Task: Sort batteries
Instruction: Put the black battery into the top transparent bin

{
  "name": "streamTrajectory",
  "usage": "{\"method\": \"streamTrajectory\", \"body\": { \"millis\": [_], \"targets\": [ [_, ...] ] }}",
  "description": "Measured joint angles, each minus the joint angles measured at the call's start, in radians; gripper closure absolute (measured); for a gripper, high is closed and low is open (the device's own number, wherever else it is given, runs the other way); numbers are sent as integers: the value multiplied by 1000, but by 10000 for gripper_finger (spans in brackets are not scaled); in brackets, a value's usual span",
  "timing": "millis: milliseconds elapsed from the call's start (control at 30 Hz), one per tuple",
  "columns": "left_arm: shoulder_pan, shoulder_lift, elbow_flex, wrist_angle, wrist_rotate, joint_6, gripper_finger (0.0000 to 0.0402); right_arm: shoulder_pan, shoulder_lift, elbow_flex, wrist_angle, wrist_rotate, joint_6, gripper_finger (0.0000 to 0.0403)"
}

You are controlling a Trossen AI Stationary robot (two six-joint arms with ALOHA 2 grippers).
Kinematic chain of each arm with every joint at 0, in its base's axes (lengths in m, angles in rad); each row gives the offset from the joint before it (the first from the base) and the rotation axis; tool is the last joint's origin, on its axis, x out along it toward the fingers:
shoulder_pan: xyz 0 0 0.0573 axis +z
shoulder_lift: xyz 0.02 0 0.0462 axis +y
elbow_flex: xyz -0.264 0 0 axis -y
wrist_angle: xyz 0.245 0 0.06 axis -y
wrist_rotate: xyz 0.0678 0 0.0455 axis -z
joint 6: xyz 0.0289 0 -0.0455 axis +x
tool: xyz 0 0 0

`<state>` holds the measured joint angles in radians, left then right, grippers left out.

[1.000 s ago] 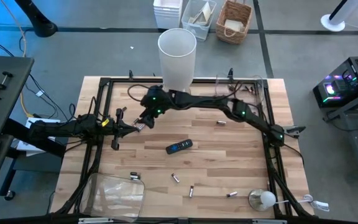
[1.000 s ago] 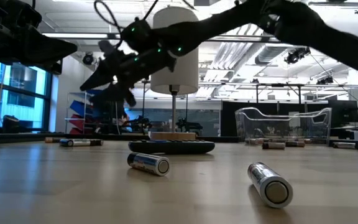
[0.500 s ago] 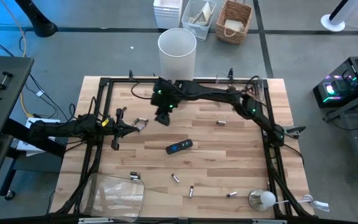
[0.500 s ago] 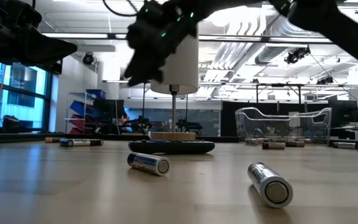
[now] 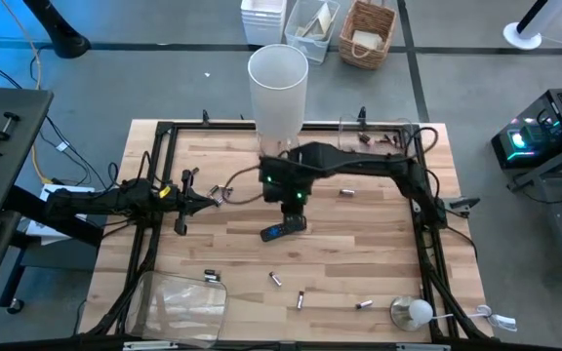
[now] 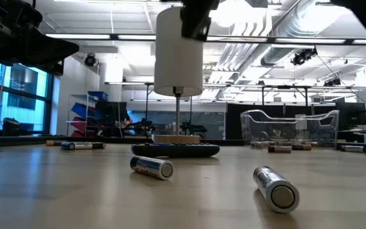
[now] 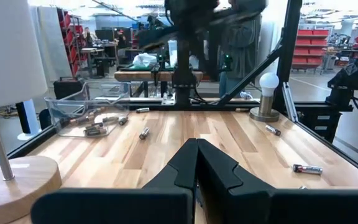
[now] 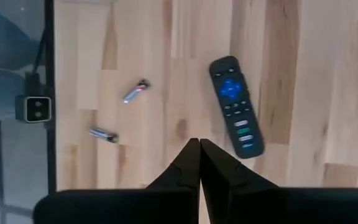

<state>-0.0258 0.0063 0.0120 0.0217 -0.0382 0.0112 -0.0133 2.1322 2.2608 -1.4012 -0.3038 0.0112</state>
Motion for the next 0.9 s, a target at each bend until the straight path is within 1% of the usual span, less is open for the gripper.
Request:
{"method": "streamTrajectory", "body": {
  "millis": [133, 267, 333, 433, 533, 600, 633, 700, 767, 800, 833, 900],
  "targets": [
    [0, 0, 0, -1, 0, 0, 401, 64, -50, 0, -27, 79, 103, 401],
    [0, 0, 0, 3, 0, 0, 401, 111, -102, -25, -143, 220, 179, 402],
    [0, 0, 0, 8, 0, 0, 401, 113, -158, -108, -161, 242, 229, 402],
    [0, 0, 0, 10, 0, -8, 401, 94, -311, -330, -92, 243, 332, 402],
    [0, 0, 0, 26, 0, -75, 401, 62, -522, -624, 35, 242, 485, 402],
    [0, 0, 0, 52, -13, -129, 401, 37, -665, -820, 157, 242, 617, 402],
    [0, 3, 1, 76, -40, -153, 401, 27, -731, -907, 225, 242, 685, 402],
    [8, 24, 32, 104, -135, -217, 401, 11, -847, -1062, 394, 240, 810, 402],
    [24, 69, 117, 86, -215, -229, 401, 10, -933, -1183, 562, 252, 891, 402],
    [33, 104, 174, 49, -240, -216, 401, 11, -964, -1239, 649, 274, 915, 402],
    [44, 149, 237, -18, -259, -204, 401, 12, -988, -1286, 728, 293, 933, 403],
    [76, 273, 380, -202, -291, -208, 401, 6, -1014, -1364, 868, 317, 951, 403]
  ]
}}
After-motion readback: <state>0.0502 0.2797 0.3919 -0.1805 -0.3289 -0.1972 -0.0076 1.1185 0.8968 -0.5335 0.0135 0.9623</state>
